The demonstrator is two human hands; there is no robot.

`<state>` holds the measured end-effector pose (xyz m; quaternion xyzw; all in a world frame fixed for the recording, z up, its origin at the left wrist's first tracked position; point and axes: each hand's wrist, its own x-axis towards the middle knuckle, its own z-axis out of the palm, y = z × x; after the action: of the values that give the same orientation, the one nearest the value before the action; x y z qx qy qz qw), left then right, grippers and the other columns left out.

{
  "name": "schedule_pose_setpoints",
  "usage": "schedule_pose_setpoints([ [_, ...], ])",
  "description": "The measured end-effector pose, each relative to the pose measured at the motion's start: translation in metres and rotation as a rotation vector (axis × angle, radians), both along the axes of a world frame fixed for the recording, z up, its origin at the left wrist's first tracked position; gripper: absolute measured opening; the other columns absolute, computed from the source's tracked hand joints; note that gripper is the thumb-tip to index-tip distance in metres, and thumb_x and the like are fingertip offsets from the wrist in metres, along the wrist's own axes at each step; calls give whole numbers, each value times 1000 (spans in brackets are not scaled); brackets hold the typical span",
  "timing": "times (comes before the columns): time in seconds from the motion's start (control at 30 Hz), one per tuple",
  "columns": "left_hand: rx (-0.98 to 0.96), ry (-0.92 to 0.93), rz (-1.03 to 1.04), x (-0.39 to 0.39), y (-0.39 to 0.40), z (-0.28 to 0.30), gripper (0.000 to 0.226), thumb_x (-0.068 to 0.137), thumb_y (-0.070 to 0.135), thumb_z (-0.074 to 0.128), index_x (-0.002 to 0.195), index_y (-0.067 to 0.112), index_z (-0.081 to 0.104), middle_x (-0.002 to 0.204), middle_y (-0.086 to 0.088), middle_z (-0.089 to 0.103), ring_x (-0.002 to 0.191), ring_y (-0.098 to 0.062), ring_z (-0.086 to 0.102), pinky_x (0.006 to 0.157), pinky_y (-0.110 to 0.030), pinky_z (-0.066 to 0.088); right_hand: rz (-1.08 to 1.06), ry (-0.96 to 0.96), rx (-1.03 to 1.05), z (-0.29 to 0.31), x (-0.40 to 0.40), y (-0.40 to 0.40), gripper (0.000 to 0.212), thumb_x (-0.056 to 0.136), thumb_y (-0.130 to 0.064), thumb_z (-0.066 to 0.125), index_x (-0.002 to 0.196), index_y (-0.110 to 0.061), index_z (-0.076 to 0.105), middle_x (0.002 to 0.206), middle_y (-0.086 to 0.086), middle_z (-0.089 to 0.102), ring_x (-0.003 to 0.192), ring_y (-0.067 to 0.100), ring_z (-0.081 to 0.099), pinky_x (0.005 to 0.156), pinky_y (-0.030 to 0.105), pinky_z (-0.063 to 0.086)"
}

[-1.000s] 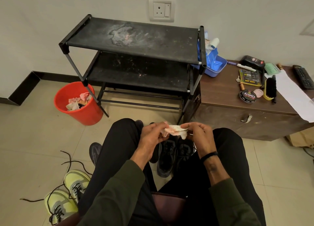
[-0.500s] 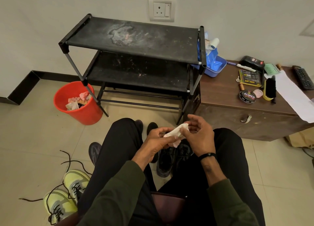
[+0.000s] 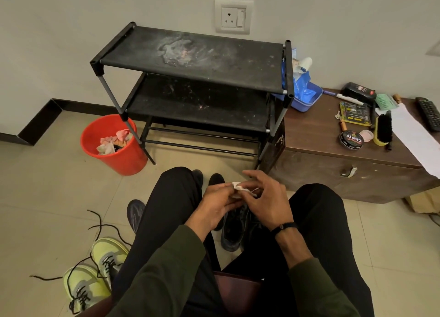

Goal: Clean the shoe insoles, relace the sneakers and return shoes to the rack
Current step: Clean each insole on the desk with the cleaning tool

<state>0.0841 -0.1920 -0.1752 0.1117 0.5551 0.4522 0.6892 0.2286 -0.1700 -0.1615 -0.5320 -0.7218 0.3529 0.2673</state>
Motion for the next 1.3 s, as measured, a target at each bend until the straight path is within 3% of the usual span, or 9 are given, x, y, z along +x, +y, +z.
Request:
schedule_pose_setpoints([
  [0.1,-64,-194,101,-3,2,5,21,102,8,51,109,-1,69,100,-19,75,95,-29,72,89,-38,59,25,-104,43,-6,0,1,50,88,-22,74,132,-33,56,106,-18,73,108,2,61,88,22,52],
  [0.33,43,-166,66,-1,1,0,17,96,-4,59,106,3,71,102,-20,75,93,-25,74,92,-34,59,-37,39,-66,-1,3,2,43,89,-2,59,126,-24,62,107,-15,73,106,-8,63,86,10,52],
  [0.53,19,-118,64,-2,5,-5,34,96,-13,50,126,-4,64,109,-23,73,97,-29,73,95,-39,58,-167,176,-72,0,4,4,30,91,-20,72,119,-27,65,99,-15,74,97,-8,66,81,14,54],
  [0.7,19,-153,74,0,5,-6,46,93,-16,54,135,3,55,119,-28,68,104,-33,71,95,-42,58,-161,53,40,-6,9,7,23,87,-23,76,109,-28,72,109,-16,64,96,1,63,76,15,55],
  [0.87,58,-199,83,-1,4,-3,43,92,-13,58,133,2,53,115,-28,70,111,-37,69,99,-45,55,-141,73,-110,-6,9,9,23,84,-25,80,106,-28,74,104,-17,68,96,-2,62,73,9,51],
  [0.97,89,-186,72,-2,3,0,37,95,-5,61,130,6,55,114,-25,72,108,-36,71,94,-44,58,-212,205,-201,-8,13,12,28,78,-21,85,104,-25,74,98,-12,74,91,0,68,79,20,57],
  [1.03,105,-46,44,-2,2,-1,34,95,6,67,127,13,58,111,-18,74,103,-31,73,90,-41,60,-282,278,-241,-11,15,13,31,75,-18,87,103,-24,74,96,-8,75,90,5,70,80,28,60],
  [1.17,308,625,-43,0,3,-8,19,90,27,74,108,27,68,98,5,75,91,-9,71,85,-35,61,-352,250,-211,-14,19,15,40,73,-18,89,108,-24,71,97,-9,71,90,8,68,77,22,58],
  [1.3,421,620,-159,6,0,-7,17,95,21,69,110,27,75,103,8,75,95,-10,72,90,-40,60,-324,260,-204,-10,15,12,38,74,-19,89,107,-23,70,96,-10,70,87,4,67,72,16,55],
])
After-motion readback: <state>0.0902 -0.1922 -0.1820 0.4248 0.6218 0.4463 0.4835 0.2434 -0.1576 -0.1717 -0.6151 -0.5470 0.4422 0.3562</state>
